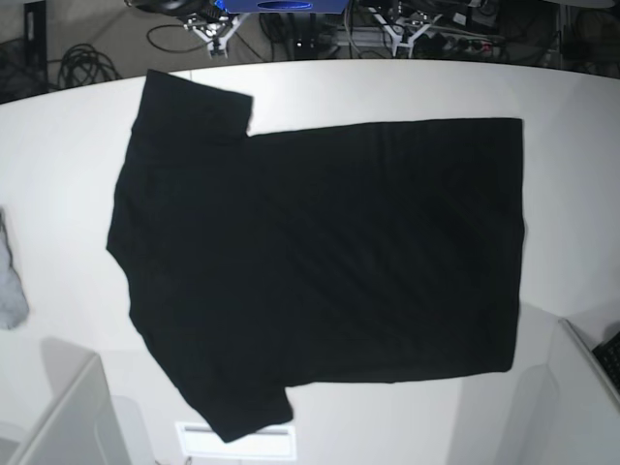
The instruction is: Fold the T-shirt properly
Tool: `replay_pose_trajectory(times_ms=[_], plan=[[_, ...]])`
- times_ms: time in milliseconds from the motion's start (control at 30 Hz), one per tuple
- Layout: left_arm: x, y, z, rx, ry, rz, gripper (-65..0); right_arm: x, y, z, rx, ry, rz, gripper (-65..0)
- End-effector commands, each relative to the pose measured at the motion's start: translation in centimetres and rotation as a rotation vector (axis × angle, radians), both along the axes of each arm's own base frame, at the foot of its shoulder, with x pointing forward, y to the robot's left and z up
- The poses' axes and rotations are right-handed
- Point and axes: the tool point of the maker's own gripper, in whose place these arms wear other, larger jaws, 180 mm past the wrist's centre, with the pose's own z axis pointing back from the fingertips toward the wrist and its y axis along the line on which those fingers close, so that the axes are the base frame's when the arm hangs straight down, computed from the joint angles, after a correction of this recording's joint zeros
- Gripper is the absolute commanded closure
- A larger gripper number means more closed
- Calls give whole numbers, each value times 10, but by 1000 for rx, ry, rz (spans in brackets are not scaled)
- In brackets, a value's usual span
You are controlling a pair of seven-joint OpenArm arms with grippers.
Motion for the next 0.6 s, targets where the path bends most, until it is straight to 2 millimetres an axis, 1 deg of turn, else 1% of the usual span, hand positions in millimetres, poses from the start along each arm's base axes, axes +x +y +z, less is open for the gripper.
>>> replay_pose_trajectory(times_ms=[0,133,200,300,367,400,433,500,567], plan=[[-1,1,0,4,-3,-8,-2,0,-2,0,-6,0,-11,-2],[-3,-2,1,0,-28,-7,-2,1,9,0,11,-3,-4,-2],[-6,-2,1,-1,-24,-15,-2,3,9,0,11,-6,-11,0],[-7,0,1,2,-21,-15,-2,0,10,0,13,-1,-8,0],[-6,1,1,4,-25,-6,-3,-6,9,0,11,8,-8,-5],[-6,1,1,4,-25,-6,-3,-6,9,0,11,8,-10,-21],[-6,1,1,4,-25,-6,-3,-6,10,0,13,8,-11,-56],[-4,1,1,4,-28,-6,-5,-7,11,0,14,14,-10,-182],[-4,1,1,3,-28,-5,-5,-9,11,1,14,17,-11,-281]])
